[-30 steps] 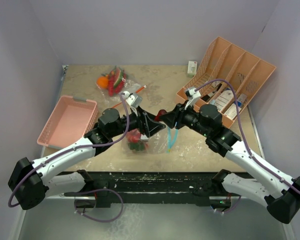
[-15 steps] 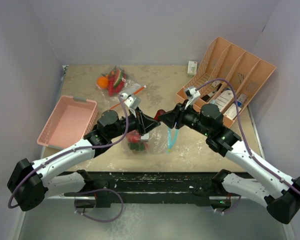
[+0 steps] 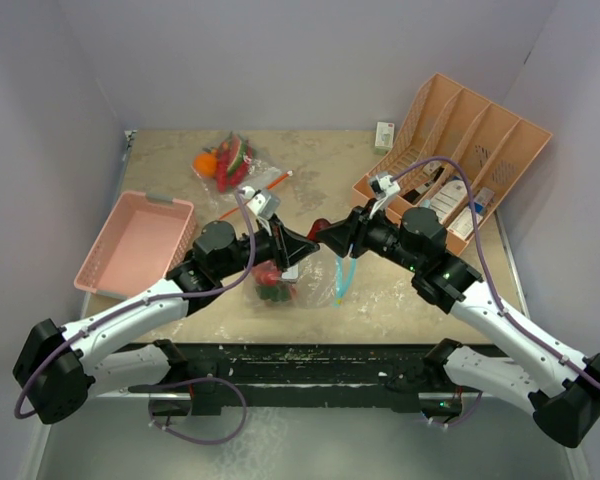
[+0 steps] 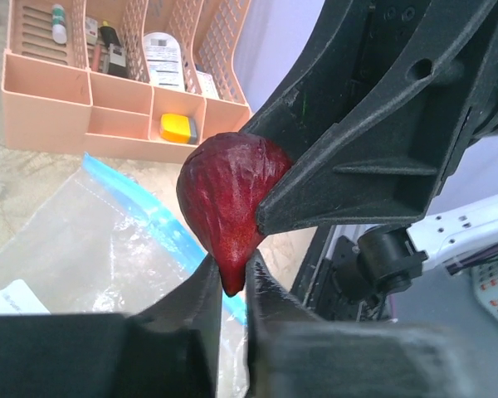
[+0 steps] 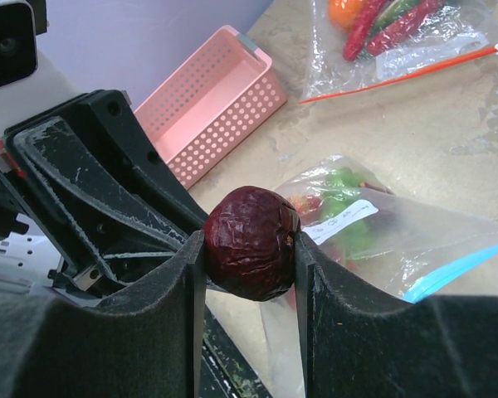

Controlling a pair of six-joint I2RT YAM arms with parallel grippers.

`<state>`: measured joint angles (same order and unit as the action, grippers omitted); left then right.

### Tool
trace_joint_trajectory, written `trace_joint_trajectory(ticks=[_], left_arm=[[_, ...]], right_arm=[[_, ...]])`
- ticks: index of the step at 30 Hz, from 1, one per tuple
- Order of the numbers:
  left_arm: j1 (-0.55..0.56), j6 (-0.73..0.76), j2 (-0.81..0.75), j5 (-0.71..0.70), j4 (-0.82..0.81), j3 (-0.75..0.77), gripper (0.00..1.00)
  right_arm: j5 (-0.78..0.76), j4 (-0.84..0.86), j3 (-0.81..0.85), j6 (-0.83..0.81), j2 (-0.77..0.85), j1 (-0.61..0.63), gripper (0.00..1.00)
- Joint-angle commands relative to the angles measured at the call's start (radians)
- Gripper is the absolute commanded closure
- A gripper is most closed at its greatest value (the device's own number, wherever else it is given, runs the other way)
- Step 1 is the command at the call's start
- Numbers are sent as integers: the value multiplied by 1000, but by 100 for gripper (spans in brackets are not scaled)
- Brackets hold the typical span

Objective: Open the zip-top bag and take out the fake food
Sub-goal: Place the fake fruit in the bin.

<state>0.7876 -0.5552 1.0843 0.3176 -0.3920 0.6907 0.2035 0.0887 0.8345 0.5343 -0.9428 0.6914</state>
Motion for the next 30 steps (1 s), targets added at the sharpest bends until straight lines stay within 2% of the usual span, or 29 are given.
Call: trace_joint_trajectory(ticks=[1,3,4,8,10,14,17,24,30], left_arm=[[4,43,-51,-1,-33,18,76],[4,62,-59,-3,0,31,61],[3,71,-60,-3,18,41,56],[4,87,-54,13,54,66,52],[4,88,-47,27,54,71,58],[4,78,-37,40,29,61,84],[4,75,-34,65,3,56,98],[4,82,-34,94,-5,55,100],[4,51,-50,13,18,44,100]], right_arm=[[50,9,19,-28,-13,2,81],[50,-13,26,-58,-19,3,80],[45,-21,31,-73,-23,2,80],[30,-21,38,-96,-32,3,80],[38,-16,37,-93,-26,3,80],[49,-5,46,-97,-22,3,80],[62,-26,48,-115,-30,3,80],[92,-27,39,-123,-44,2,78],[94,-44,28,-94,-47,2,54]])
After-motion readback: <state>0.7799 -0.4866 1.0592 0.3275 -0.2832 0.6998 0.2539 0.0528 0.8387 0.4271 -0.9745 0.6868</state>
